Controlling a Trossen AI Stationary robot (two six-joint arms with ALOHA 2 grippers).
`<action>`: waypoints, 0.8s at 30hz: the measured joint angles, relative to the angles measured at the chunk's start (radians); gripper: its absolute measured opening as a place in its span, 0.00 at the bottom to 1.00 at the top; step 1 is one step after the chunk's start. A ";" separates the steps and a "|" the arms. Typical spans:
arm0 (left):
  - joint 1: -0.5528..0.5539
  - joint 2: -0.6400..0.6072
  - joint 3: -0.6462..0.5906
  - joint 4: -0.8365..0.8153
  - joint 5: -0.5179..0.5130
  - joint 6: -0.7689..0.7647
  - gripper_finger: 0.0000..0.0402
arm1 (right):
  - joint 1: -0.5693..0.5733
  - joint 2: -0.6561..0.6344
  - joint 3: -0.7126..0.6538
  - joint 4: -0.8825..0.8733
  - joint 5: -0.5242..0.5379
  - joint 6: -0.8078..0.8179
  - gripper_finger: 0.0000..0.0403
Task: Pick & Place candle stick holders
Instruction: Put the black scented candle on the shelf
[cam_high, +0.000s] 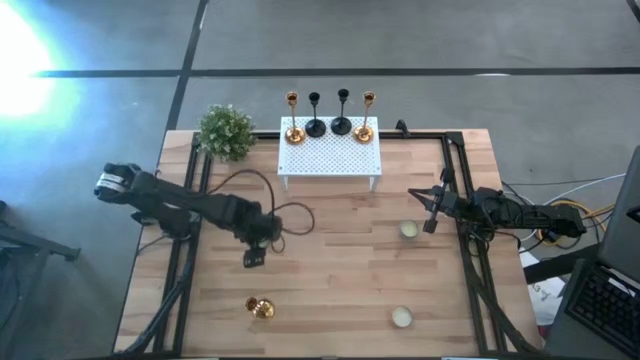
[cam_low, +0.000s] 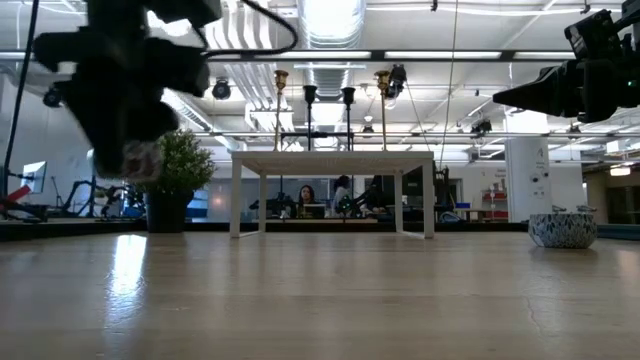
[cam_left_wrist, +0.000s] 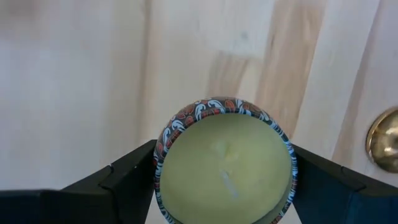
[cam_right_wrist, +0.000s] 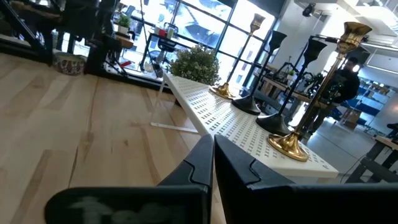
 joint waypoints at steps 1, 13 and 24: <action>0.017 0.000 0.018 -0.004 -0.002 0.027 0.75 | 0.000 0.000 0.000 0.000 0.000 0.000 0.02; 0.247 0.007 0.263 0.018 -0.028 0.269 0.76 | 0.000 0.000 0.000 0.000 0.000 0.000 0.02; 0.377 0.113 0.458 0.029 -0.028 0.433 0.76 | 0.000 0.000 0.000 0.000 0.000 0.000 0.02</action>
